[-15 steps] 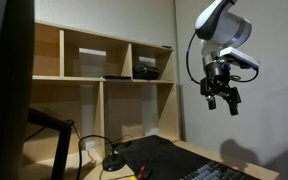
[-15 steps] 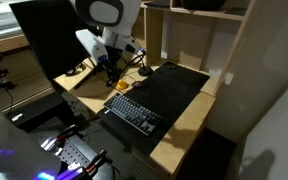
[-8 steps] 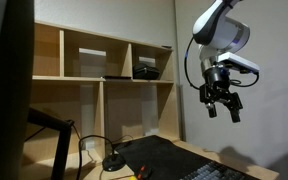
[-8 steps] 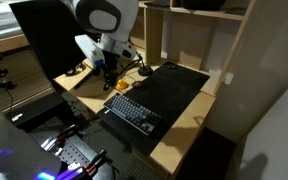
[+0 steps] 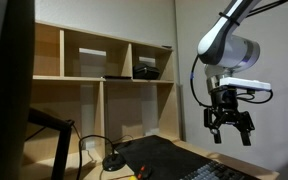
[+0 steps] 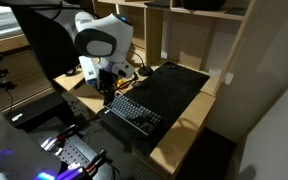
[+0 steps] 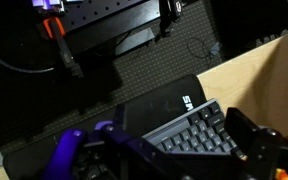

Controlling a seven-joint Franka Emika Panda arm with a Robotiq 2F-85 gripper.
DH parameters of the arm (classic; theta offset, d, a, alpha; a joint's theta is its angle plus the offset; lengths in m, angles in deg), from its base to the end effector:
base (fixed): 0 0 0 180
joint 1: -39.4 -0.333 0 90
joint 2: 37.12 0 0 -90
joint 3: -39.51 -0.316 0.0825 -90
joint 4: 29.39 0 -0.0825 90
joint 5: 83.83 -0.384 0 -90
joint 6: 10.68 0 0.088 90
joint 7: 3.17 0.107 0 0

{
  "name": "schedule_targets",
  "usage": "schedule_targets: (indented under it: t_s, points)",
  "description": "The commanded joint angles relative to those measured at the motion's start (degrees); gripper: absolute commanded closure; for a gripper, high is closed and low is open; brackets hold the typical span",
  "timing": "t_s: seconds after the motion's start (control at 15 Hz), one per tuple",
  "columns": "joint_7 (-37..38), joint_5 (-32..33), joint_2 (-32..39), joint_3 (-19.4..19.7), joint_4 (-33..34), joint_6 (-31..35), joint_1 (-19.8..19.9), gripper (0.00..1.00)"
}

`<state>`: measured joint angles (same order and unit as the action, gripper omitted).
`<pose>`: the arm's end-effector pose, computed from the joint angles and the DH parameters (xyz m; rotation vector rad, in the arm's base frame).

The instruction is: Press a button on the keyboard

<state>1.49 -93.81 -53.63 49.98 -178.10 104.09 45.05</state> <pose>0.3703 -0.0932 0.3336 -2.8146 0.6371 0.4234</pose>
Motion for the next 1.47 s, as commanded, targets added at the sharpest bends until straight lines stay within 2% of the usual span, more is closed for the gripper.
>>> schedule_targets:
  t_s: [0.0, 0.13, 0.53, 0.67, 0.73, 1.07, 1.4]
  points:
    - [-0.1, -0.3, 0.1, -1.0, 0.1, -0.1, 1.1, 0.0]
    - [0.2, -1.0, 2.9, -0.7, 0.6, 1.0, 1.1, 0.0]
    - [0.1, -9.5, 12.9, 0.3, 1.4, 7.2, 1.1, 0.0]
    - [2.5, -11.5, 13.2, -0.4, 0.9, 8.2, 1.0, 0.0]
    - [0.8, -9.6, 12.1, -0.3, 0.4, 7.1, 1.3, 0.0]
    - [2.1, -10.5, 12.9, -0.5, 0.7, 7.5, 1.2, 0.0]
    - [9.4, -11.6, 12.5, -0.8, 0.2, 8.1, 1.2, 0.0]
